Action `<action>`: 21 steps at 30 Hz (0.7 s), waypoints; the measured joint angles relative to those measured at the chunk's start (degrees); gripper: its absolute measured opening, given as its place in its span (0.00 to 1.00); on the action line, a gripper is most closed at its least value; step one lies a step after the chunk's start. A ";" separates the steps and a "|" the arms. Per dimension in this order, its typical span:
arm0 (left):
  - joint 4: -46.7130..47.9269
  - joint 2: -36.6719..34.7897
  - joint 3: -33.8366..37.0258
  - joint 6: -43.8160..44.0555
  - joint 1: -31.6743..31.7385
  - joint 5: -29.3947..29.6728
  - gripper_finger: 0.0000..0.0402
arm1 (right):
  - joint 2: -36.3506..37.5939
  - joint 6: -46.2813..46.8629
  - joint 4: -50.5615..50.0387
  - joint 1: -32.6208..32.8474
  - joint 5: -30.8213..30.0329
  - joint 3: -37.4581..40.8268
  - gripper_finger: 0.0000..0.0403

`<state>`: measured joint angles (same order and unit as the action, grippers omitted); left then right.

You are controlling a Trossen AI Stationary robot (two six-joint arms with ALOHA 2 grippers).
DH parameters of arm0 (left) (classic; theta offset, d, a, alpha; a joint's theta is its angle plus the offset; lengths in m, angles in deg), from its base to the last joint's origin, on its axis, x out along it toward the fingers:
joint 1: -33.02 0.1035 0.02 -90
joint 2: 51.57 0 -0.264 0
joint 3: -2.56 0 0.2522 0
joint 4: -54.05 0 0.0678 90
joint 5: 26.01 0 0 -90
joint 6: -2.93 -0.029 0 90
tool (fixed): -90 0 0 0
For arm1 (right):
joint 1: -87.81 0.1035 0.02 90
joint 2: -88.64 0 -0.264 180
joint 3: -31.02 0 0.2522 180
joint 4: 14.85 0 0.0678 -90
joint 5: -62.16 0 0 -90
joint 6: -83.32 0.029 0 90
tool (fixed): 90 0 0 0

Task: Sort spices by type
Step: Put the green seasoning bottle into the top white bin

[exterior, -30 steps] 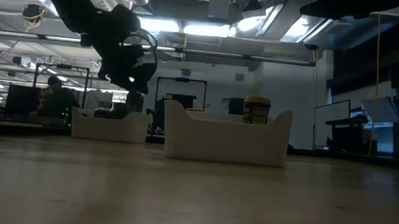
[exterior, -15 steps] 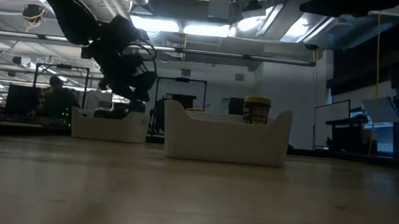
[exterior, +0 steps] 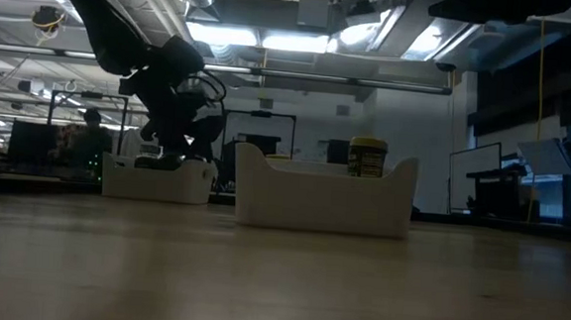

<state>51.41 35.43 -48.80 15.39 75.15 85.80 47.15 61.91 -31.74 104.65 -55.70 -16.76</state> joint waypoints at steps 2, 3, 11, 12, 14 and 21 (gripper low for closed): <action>0.02 0.00 0.00 0.55 0.00 0.02 0.51 | 0.00 0.00 -0.01 0.00 0.00 0.00 0.66; 0.04 0.02 0.00 0.54 -0.02 0.03 0.51 | -0.02 0.02 -0.03 0.00 0.00 0.00 0.66; 0.90 -0.22 0.02 -0.04 -0.05 -0.12 0.59 | 0.00 0.07 -0.03 0.00 0.00 0.00 0.66; 0.83 -0.30 0.01 -0.10 -0.06 -0.54 0.60 | 0.00 0.07 -0.03 0.00 0.00 0.00 0.66; 1.70 -0.31 -0.54 -0.81 -0.07 -0.80 0.63 | -0.02 0.07 -0.03 0.00 0.00 0.00 0.66; 9.67 -0.37 -6.30 -4.36 -0.72 -0.87 0.67 | -0.01 0.07 -0.11 0.00 0.00 -0.01 0.66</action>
<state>61.08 35.06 -55.10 11.03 74.43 84.93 47.14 61.98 -31.85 104.65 -55.70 -16.76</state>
